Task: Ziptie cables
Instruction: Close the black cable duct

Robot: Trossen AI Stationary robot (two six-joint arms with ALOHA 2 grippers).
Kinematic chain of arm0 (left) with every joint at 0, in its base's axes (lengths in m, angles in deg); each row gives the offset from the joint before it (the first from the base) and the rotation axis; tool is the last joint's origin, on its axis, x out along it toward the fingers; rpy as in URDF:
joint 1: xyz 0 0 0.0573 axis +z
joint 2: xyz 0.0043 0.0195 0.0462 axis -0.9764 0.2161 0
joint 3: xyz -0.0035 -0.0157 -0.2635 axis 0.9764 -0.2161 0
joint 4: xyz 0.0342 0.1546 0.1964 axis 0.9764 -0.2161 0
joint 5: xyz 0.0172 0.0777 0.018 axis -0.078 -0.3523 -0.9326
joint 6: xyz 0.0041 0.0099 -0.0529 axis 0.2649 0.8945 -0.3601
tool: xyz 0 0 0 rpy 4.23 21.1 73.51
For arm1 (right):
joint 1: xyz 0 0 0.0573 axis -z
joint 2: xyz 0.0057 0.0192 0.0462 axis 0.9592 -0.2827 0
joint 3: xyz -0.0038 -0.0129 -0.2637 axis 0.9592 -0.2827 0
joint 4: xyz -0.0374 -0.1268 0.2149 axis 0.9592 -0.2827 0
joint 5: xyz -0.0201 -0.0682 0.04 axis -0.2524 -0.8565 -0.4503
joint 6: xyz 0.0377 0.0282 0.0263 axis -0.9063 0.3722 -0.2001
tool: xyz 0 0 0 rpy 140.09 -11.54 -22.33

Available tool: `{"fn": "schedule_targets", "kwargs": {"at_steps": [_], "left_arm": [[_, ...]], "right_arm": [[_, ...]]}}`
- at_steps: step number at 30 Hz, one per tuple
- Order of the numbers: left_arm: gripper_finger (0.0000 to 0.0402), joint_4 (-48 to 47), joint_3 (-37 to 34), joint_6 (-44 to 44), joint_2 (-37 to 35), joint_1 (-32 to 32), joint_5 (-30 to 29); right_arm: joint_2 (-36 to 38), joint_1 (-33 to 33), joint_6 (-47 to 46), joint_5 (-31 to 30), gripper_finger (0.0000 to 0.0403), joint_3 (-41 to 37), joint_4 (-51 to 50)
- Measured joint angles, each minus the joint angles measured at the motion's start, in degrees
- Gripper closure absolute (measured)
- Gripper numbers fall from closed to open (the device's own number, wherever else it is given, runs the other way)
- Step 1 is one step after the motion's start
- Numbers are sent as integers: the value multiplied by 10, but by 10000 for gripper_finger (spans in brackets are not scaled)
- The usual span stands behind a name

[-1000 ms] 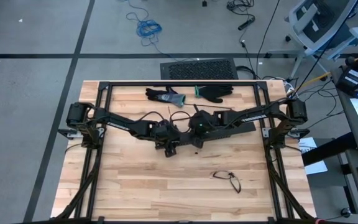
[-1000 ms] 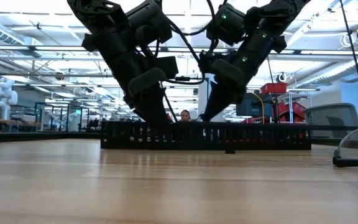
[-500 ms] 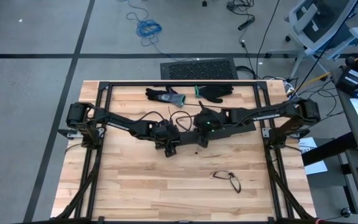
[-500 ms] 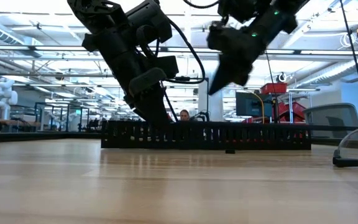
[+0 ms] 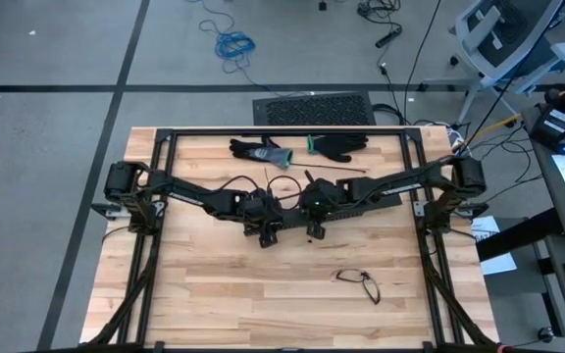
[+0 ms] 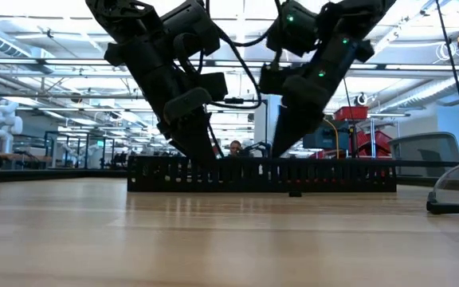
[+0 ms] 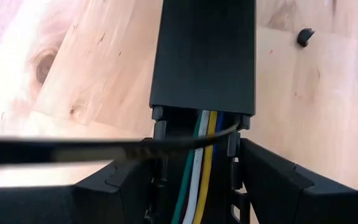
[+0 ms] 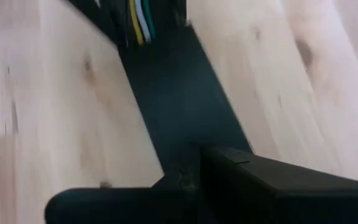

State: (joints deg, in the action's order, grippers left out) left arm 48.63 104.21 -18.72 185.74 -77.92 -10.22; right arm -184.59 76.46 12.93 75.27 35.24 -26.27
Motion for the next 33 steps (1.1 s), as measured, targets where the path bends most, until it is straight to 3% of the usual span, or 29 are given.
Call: {"fn": "schedule_targets", "kwargs": {"at_steps": [5, 12, 33], "left_arm": [[181, 0, 0, -1, 0, 0, 0], [181, 1, 0, -1, 0, 0, 0], [181, 9, 1, -1, 0, 0, 0]], "right_arm": [[-58, -1, -6, 18, 403, 2, 107], [-79, -4, -21, 31, 403, -1, 175], [11, 2, -26, 18, 403, -4, 220]]}}
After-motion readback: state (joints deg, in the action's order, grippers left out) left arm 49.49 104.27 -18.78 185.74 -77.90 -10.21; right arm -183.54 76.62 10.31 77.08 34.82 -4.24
